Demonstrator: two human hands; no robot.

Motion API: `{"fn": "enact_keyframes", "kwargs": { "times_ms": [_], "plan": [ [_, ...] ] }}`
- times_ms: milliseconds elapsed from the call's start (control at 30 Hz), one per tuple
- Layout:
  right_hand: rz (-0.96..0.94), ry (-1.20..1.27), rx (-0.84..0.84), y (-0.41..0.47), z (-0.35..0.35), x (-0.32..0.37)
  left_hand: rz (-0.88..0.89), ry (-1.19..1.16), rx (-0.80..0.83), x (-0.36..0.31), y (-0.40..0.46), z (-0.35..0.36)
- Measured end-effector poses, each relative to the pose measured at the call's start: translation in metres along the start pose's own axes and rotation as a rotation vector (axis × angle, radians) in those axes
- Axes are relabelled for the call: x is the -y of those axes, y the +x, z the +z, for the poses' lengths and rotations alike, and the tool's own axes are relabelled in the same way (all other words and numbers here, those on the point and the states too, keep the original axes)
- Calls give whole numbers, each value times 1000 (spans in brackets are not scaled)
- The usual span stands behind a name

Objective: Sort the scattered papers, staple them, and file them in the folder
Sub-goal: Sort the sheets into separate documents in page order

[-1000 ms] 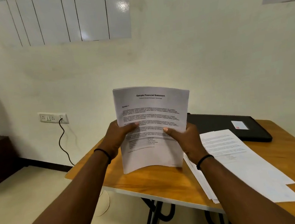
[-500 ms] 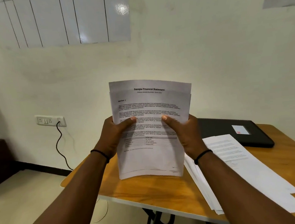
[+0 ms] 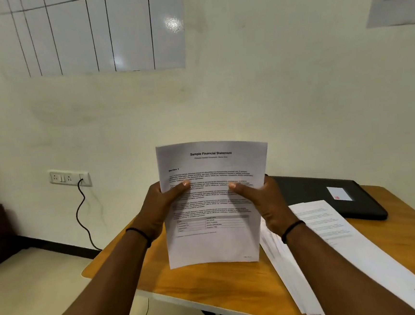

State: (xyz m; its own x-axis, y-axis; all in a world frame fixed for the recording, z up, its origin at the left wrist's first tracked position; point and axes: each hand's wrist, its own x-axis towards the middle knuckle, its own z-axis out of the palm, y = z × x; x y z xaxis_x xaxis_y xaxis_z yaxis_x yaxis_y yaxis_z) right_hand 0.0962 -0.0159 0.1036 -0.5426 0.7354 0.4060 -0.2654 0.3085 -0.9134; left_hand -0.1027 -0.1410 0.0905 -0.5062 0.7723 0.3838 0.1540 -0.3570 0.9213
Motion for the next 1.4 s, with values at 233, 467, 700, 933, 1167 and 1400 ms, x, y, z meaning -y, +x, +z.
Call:
{"fn": "enact_keyframes", "kwargs": {
  "times_ms": [233, 467, 700, 933, 1167, 1400],
  "plan": [
    [-8, 12, -47, 1, 9, 1, 11, -25, -48, -6, 0, -2],
    [136, -4, -97, -30, 14, -64, -111, 19, -60, 37, -28, -10],
    [255, -149, -179, -22, 26, -107, -309, 231, -232, 61, -14, -33],
    [318, -678, -59, -31, 43, -132, -521, 862, -135, 100, 15, -58],
    [242, -840, 29, -35, 51, -134, -591, 1141, -105, 105, 28, -72],
    [221, -894, -116, -26, 22, -117, -315, 1308, -307, 87, 14, -30]
  ]
}}
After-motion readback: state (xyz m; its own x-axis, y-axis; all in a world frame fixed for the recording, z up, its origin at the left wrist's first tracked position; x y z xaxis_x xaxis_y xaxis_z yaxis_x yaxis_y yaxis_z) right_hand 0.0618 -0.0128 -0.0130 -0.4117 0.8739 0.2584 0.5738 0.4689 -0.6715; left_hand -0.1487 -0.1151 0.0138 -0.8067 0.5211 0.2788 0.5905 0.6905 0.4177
